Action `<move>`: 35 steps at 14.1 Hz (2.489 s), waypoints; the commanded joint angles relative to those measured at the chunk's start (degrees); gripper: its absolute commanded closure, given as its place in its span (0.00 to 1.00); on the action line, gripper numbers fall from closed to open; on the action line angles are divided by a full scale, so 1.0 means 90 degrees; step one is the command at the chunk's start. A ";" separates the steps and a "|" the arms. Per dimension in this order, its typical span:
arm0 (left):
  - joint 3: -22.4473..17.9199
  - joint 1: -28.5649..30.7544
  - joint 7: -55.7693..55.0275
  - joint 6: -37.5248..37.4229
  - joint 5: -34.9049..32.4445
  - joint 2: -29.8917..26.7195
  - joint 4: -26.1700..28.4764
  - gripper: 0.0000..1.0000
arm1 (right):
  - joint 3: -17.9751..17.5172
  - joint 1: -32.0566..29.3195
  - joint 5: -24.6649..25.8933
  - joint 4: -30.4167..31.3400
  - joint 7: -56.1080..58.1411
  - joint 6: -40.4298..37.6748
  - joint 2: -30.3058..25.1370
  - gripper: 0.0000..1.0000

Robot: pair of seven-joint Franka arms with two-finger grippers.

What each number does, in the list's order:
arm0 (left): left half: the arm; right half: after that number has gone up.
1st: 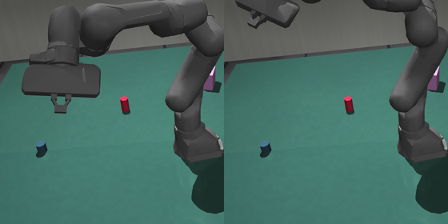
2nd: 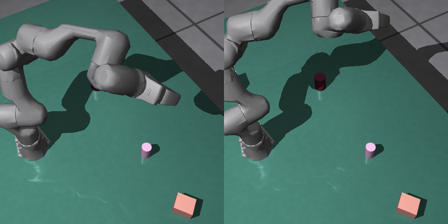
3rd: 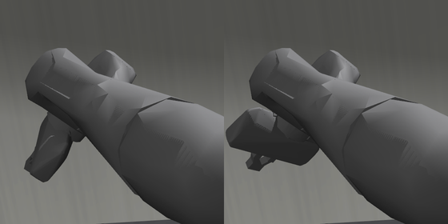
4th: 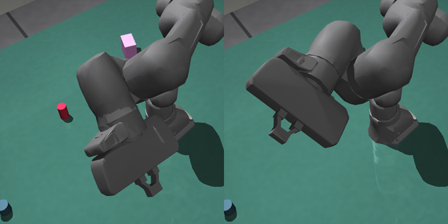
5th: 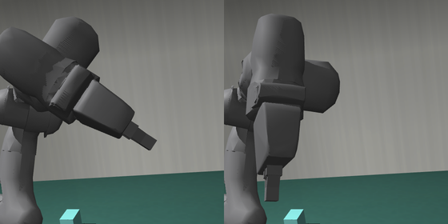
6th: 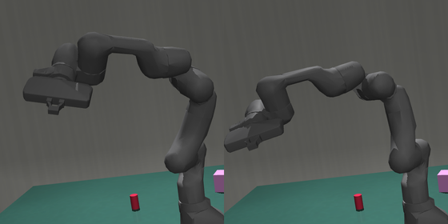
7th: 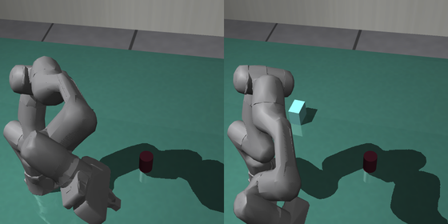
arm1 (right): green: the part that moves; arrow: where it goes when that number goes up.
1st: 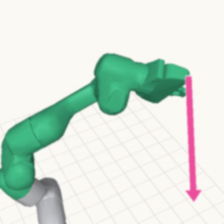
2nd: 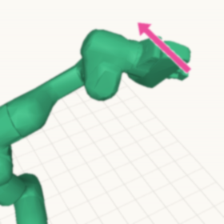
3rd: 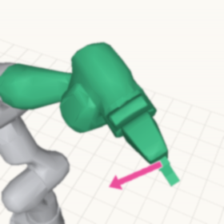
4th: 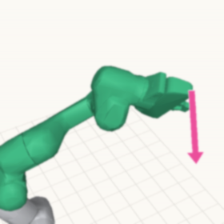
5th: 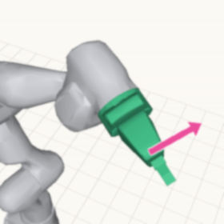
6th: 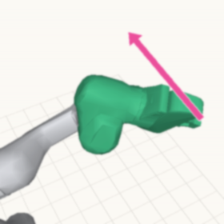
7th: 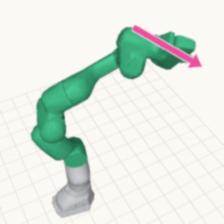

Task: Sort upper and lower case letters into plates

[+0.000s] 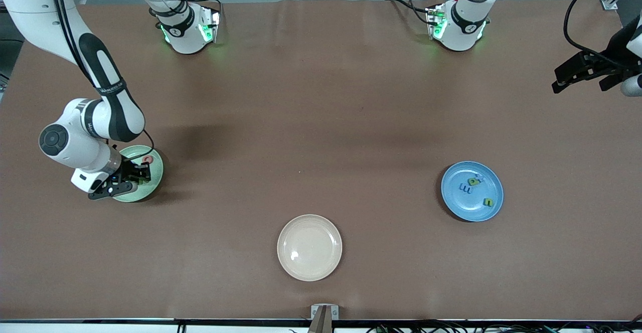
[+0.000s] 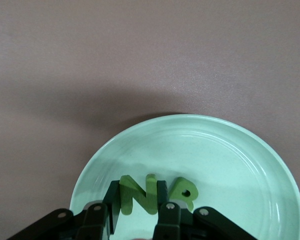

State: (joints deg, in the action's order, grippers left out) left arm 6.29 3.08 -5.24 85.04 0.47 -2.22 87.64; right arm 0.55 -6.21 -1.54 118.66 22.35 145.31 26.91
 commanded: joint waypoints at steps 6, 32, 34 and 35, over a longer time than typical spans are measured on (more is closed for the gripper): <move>0.0034 -0.0010 0.0123 0.0239 -0.0110 -0.0144 0.0272 0.00 | -0.0032 0.0016 0.0024 -0.0020 -0.0013 0.0018 0.0125 0.52; 0.0014 0.0068 0.0133 0.0736 -0.0297 -0.0066 0.0546 0.00 | -0.0246 0.0503 0.0171 -0.4278 -0.2833 -0.6868 -0.2795 0.00; 0.0014 0.0068 0.0123 0.0824 -0.0287 -0.0046 0.0546 0.00 | -0.0237 0.0602 0.0181 -0.4278 -0.2981 -0.6732 -0.2756 0.00; 0.0014 0.0078 0.0133 0.0844 -0.0287 -0.0046 0.0556 0.00 | -0.0237 0.0593 0.0181 -0.4278 -0.2991 -0.6567 -0.2746 0.00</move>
State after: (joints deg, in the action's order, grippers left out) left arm 6.28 3.66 -5.23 91.41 -1.06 -2.08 91.75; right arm -1.65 -1.02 -0.42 81.43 -3.31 84.97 1.04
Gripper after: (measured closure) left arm 0.000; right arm 0.000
